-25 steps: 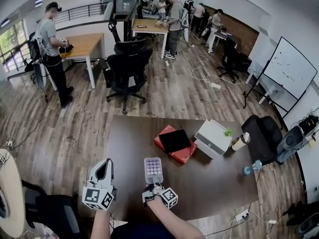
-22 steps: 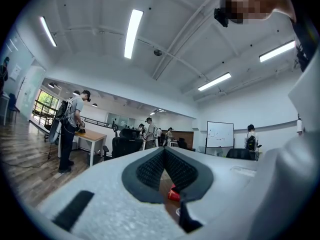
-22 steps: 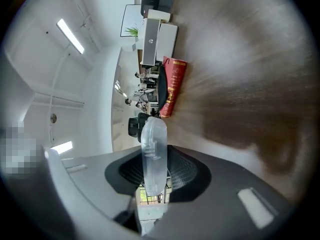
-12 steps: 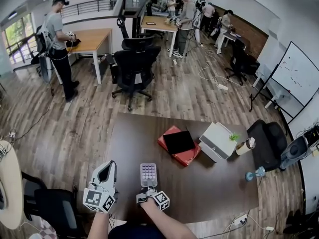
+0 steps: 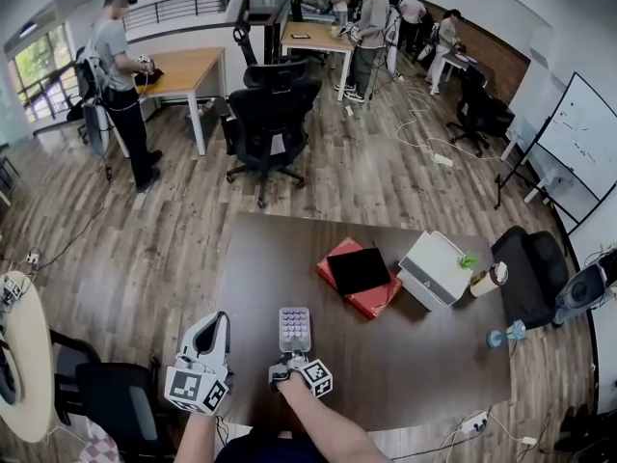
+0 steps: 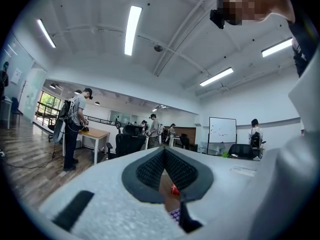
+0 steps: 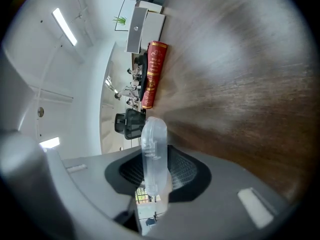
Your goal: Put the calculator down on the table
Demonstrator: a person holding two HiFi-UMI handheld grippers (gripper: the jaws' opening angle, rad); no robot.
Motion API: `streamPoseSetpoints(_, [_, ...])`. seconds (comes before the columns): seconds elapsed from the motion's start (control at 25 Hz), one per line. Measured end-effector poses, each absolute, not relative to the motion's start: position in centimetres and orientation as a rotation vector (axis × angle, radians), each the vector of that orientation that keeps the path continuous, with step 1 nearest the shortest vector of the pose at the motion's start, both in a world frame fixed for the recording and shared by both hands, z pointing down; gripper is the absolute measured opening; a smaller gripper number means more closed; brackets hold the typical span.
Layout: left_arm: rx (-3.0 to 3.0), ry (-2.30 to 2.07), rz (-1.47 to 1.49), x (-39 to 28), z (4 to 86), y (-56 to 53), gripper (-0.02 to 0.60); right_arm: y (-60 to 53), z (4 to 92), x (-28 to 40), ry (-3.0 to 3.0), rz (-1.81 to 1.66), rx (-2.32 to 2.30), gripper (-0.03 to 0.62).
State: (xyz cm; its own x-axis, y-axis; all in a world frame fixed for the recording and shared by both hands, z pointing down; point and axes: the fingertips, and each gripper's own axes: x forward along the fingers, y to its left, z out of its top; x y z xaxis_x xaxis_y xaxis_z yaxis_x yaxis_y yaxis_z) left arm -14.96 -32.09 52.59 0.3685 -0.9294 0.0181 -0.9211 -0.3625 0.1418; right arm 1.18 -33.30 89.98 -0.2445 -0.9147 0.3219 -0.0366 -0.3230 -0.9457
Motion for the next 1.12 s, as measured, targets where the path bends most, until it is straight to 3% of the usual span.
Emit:
streamPoseSetpoints(0.76, [2.464,-1.711,-0.073,-15.9,53.7,-32.4,-0.003,-34.5,91.8,1.5,1.079,-1.716,-1.377,0.133])
streamPoseSetpoints(0.8, [2.466,-1.703,-0.07,-15.8,53.8,-32.3,-0.003,-34.6,91.5,1.3,1.083,-1.716,-1.372,0.149])
streamPoseSetpoints(0.92, [2.469,-1.687,-0.071,-15.8,53.7,-32.4,-0.002,-35.6,90.2,0.7,1.071,-1.703,-1.314,0.331])
streamPoseSetpoints(1.12, [2.459,-1.699,-0.092,-16.1,53.6,-32.1,-0.003,-35.8,89.4,0.7,0.994,-1.742,-1.325,0.454])
